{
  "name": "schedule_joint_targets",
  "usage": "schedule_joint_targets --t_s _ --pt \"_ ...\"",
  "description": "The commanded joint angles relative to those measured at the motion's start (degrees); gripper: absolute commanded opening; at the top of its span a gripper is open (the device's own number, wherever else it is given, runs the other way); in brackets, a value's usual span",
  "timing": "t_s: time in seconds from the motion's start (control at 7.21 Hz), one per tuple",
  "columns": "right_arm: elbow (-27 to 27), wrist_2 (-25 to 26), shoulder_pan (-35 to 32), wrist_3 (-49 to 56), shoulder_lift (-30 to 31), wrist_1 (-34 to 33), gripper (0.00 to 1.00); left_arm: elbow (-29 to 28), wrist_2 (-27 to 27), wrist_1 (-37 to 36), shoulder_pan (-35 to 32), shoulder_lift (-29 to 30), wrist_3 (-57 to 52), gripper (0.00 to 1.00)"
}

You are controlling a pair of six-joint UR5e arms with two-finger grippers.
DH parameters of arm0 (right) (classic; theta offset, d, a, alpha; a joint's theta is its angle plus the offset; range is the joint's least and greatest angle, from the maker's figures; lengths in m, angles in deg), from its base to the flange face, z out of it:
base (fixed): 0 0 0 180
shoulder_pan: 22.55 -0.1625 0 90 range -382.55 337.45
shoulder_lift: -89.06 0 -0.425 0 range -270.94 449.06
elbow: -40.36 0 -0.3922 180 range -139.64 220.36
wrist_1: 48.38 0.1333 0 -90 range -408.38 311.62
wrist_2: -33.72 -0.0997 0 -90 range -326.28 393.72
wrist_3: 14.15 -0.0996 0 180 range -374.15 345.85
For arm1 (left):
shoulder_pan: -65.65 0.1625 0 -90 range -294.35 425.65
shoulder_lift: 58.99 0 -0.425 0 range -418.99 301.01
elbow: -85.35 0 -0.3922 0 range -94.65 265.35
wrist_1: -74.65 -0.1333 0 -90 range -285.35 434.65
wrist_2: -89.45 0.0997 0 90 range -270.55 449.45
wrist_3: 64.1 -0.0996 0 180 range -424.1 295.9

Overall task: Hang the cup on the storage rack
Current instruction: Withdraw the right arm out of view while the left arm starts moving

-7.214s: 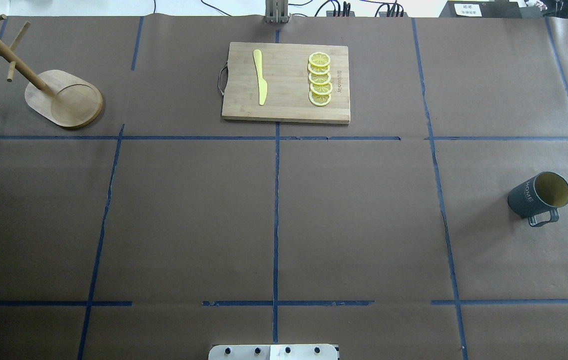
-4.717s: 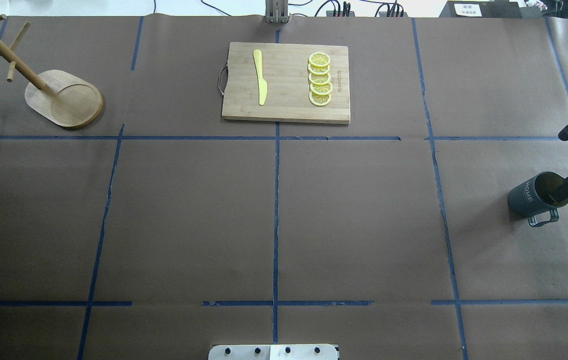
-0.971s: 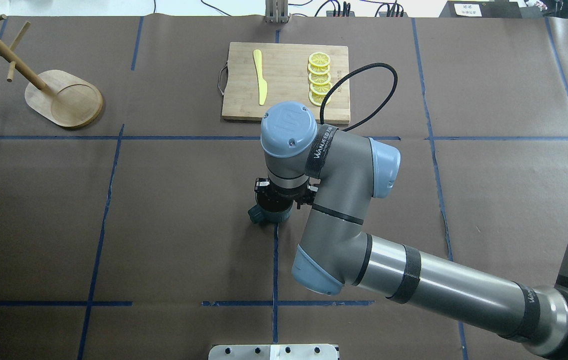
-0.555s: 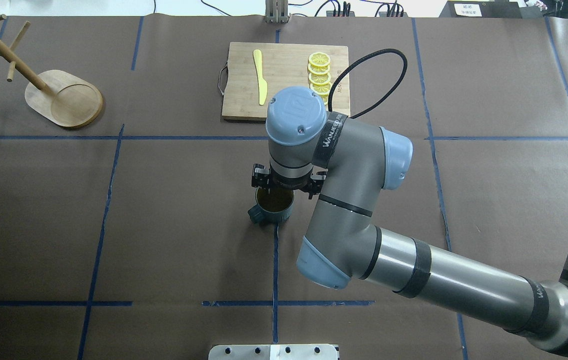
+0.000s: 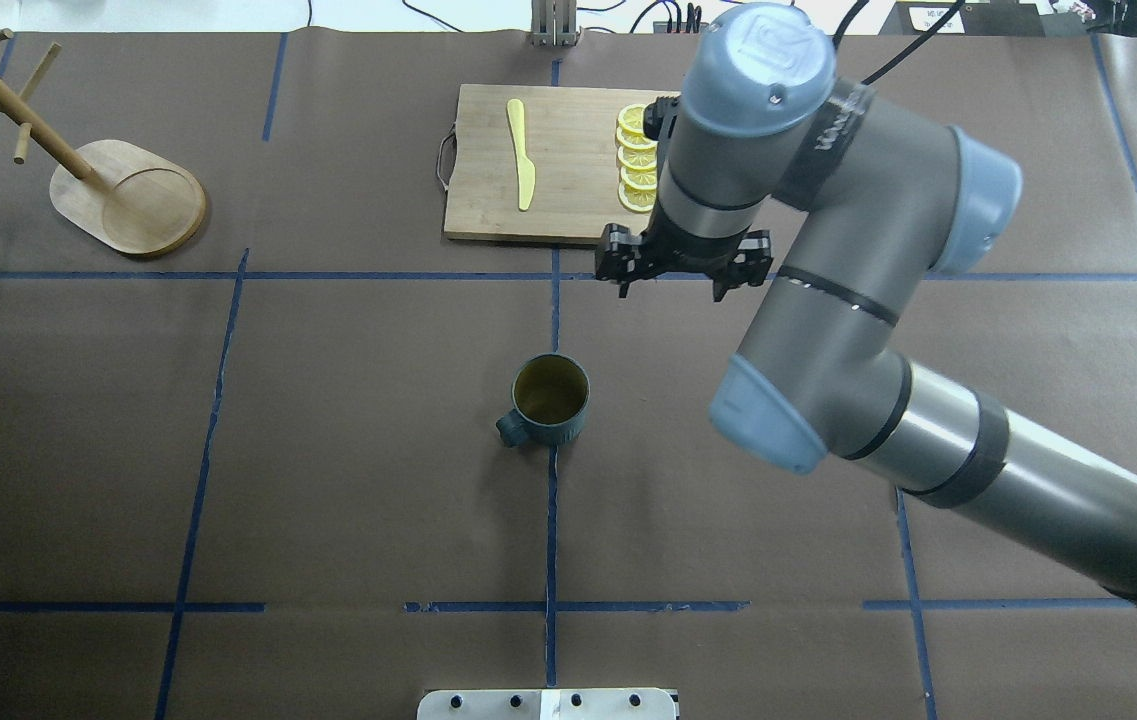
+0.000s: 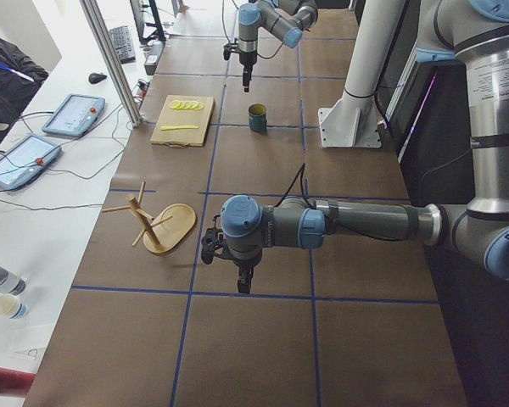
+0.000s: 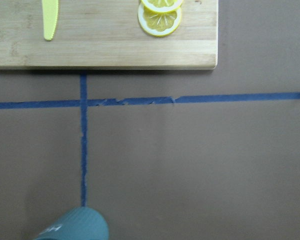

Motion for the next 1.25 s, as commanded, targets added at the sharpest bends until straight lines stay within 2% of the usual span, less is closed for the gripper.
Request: schedule_joint_targets --t_s 0.0,0.42,0.69,0.83,1.11 --pt "-1.23 -6.05 -10.92 18.06 7.63 -0.16 1.0 -1.14 0.23 -0.14 0.07 0.39 0.23 1.0" --pt "-0.36 -10.88 -26.38 53.53 22.47 0.11 1.0 -1.24 0.4 -0.67 0.16 0.39 0.23 1.0" --pt "3.05 -13.18 -39.47 76.92 32.14 0.11 1.0 -1.15 0.23 -0.24 0.16 1.78 0.41 1.0" --pt "4.73 -13.1 -43.01 81.56 36.28 0.19 1.0 -0.89 0.05 0.81 0.16 2.4 0.06 1.0" --pt "4.57 -13.28 -47.6 81.43 43.5 0.19 1.0 -2.37 -0.21 4.42 0.77 8.0 0.41 1.0"
